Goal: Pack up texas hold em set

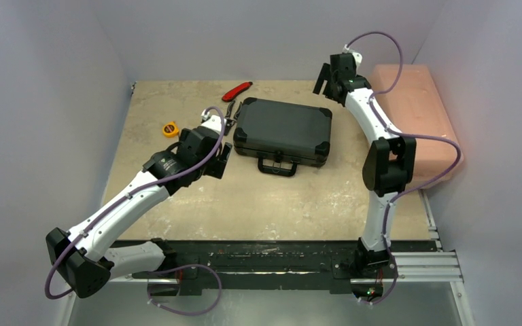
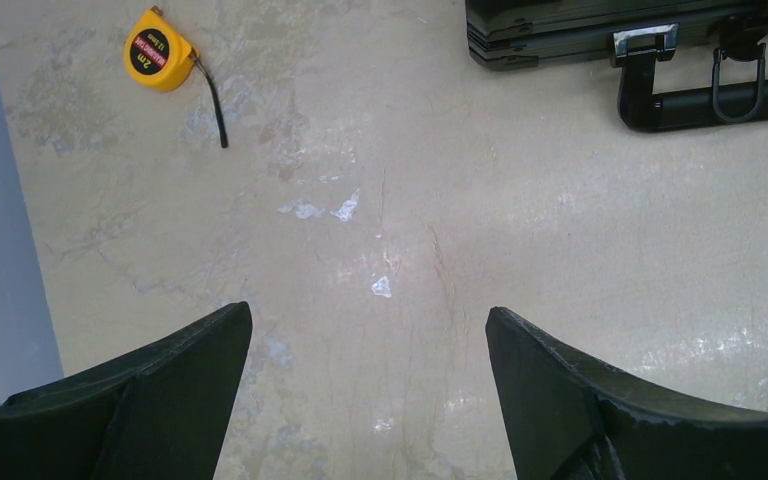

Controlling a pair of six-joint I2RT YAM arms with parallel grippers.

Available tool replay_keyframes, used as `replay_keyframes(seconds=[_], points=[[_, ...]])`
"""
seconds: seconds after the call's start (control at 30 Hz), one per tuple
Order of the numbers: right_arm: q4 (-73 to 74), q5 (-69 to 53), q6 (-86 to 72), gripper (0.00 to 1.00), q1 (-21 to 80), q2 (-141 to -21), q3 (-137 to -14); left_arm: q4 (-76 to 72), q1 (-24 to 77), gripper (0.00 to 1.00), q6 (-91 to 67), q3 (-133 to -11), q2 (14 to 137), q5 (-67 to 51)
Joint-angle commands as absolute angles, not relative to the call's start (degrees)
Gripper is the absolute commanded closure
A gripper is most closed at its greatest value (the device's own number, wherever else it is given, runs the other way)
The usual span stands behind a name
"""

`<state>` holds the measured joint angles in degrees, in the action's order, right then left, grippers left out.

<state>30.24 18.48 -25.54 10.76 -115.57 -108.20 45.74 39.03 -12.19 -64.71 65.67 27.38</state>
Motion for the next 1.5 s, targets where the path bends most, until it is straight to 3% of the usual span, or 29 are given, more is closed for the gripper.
replay_keyframes(seconds=[0.0,0.27,0.8,1.47], points=[[33.44,16.31,-24.16,0.11,10.29,-120.66,-116.17,43.57,38.76,0.13,-10.99,-64.42,65.87,27.77],[36.56,14.82,-22.67,0.17,9.88,-129.88,-124.91,43.78,38.76,0.13,-10.81,-64.49,66.19,28.33],[32.7,7.57,-20.62,0.26,9.97,-125.0,-109.35,44.63,38.78,0.14,-11.12,-65.12,65.85,28.38],[29.35,0.18,-20.36,0.28,11.88,-114.44,-92.67,44.8,38.85,0.15,-11.34,-64.6,64.17,28.21]])
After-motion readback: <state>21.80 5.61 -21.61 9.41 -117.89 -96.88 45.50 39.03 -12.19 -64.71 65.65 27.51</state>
